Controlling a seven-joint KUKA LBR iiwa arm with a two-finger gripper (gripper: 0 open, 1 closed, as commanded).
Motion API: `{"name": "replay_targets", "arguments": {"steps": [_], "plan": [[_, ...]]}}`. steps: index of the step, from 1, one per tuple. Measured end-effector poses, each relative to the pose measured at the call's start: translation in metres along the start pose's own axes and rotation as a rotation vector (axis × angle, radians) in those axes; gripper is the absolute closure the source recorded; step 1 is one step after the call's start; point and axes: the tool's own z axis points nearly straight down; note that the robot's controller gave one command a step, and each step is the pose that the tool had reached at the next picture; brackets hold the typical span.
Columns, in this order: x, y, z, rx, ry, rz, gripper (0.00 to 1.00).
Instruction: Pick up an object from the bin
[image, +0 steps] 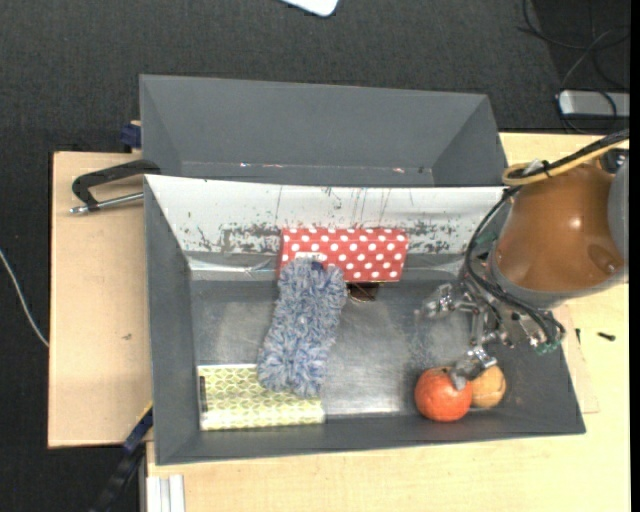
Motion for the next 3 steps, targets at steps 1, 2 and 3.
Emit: {"name": "replay_targets", "arguments": {"steps": [1, 2, 3], "plan": [[-0.004, -0.002, 0.006, 0.005, -0.013, -0.097, 0.0], [0.003, -0.001, 0.017, 0.004, -0.008, -0.234, 0.0], [0.004, 0.003, 0.032, -0.005, 0.006, -0.053, 0.0]]}}
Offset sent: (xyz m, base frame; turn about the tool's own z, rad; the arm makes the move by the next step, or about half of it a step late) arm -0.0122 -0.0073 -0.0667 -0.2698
